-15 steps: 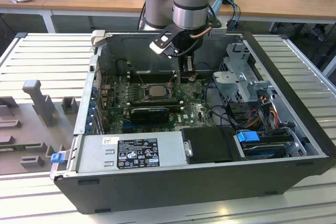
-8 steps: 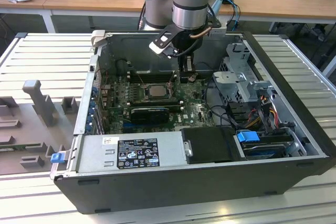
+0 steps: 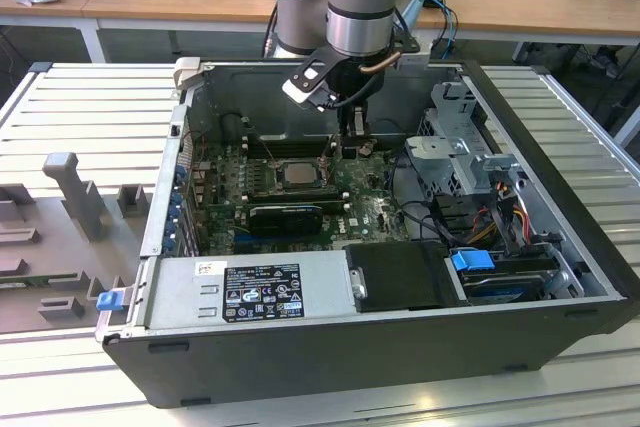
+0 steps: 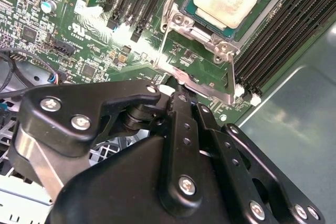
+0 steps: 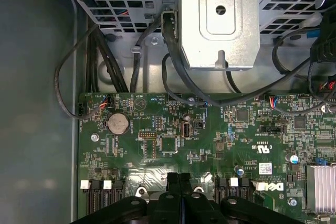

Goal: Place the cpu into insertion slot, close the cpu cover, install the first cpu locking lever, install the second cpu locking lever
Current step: 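Close the cpu cover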

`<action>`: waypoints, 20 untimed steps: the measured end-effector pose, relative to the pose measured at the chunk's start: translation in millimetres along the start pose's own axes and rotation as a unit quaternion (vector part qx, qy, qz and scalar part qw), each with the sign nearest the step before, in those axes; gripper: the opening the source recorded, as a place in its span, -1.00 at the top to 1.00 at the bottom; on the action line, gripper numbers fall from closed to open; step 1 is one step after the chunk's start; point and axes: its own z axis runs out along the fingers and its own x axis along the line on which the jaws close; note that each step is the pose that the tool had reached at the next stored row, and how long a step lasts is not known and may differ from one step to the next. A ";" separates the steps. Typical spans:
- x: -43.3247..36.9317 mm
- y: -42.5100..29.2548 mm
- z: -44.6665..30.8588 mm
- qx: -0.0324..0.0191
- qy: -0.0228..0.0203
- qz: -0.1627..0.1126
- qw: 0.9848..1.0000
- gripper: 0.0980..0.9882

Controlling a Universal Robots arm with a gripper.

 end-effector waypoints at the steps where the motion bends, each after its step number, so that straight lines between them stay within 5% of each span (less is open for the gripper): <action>1: 0.0 -0.1 0.0 0.000 0.000 0.000 1.000 0.98; 10: 0.0 -2.7 -0.1 0.000 0.000 0.000 1.000 0.98; 20: -0.1 -14.2 -0.7 0.000 0.000 0.000 1.000 0.98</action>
